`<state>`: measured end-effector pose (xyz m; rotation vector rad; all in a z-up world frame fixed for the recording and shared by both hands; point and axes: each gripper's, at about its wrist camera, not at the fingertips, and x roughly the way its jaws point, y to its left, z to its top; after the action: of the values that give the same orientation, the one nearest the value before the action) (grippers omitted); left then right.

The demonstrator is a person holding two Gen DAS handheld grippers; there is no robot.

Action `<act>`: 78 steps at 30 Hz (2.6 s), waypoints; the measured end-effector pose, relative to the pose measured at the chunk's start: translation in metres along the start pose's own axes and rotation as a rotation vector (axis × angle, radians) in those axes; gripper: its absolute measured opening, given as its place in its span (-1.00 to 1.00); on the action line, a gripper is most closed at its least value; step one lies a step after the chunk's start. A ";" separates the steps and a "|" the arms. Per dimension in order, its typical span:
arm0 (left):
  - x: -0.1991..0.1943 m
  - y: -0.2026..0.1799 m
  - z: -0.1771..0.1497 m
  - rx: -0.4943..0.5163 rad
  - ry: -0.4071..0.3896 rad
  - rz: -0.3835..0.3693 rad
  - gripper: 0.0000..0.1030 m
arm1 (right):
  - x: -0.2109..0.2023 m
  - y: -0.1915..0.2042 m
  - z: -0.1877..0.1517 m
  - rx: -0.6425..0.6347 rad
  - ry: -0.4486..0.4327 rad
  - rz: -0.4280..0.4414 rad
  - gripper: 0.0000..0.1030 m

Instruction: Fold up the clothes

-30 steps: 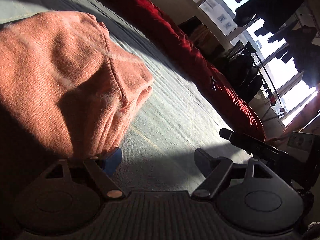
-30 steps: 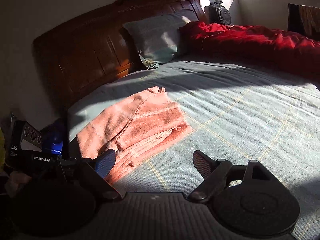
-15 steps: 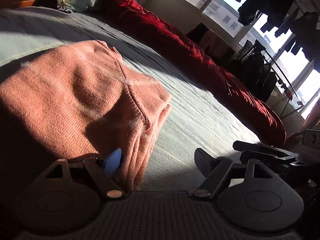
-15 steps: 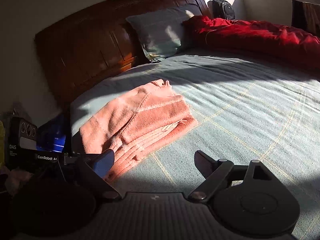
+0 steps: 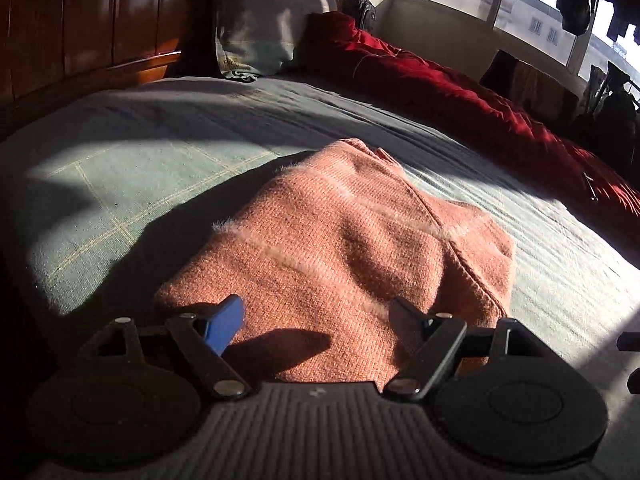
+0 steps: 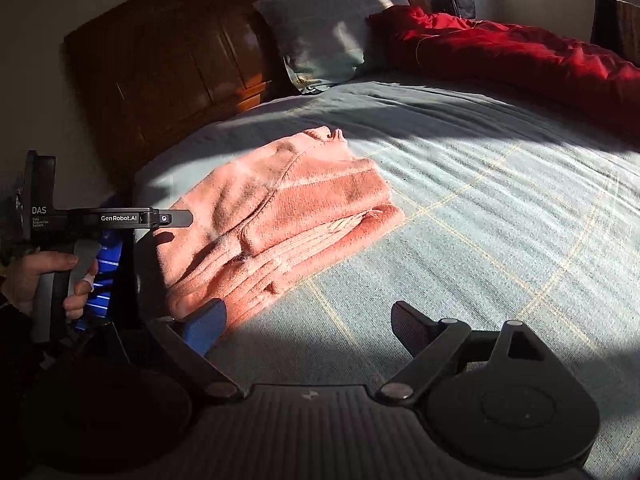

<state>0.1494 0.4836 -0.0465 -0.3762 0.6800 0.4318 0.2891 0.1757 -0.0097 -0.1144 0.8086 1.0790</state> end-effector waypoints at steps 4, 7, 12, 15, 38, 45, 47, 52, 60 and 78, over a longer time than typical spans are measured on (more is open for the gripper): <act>0.002 -0.003 0.005 0.026 0.000 0.019 0.55 | 0.001 -0.002 0.000 0.006 0.003 -0.006 0.79; 0.000 -0.011 0.021 0.062 -0.038 0.005 0.55 | 0.001 -0.004 -0.001 0.012 0.004 -0.011 0.79; 0.023 -0.020 0.049 0.103 -0.073 -0.017 0.57 | 0.001 -0.007 -0.003 0.033 -0.004 -0.017 0.79; 0.047 -0.014 0.053 0.064 -0.029 -0.025 0.57 | 0.002 -0.009 -0.006 0.043 0.002 -0.024 0.79; 0.078 -0.093 0.033 0.316 -0.005 -0.099 0.98 | 0.013 -0.016 -0.013 0.050 0.048 -0.115 0.85; 0.077 -0.092 0.029 0.298 -0.051 -0.097 0.98 | 0.009 -0.022 -0.025 0.034 0.101 -0.206 0.85; 0.076 -0.094 0.027 0.317 -0.056 -0.088 0.98 | 0.003 -0.022 -0.028 0.029 0.102 -0.220 0.85; 0.068 -0.103 0.029 0.314 -0.048 -0.055 0.98 | -0.019 -0.021 -0.034 0.031 0.079 -0.240 0.85; 0.001 -0.126 0.030 0.314 -0.175 0.006 0.98 | -0.063 -0.011 -0.037 0.009 -0.034 -0.208 0.88; -0.124 -0.175 -0.051 0.102 -0.138 0.173 0.99 | -0.129 -0.002 -0.053 -0.126 -0.086 0.002 1.00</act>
<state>0.1239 0.2802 0.0335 -0.1899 0.5990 0.5797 0.2338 0.0556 0.0340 -0.1724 0.6639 1.1288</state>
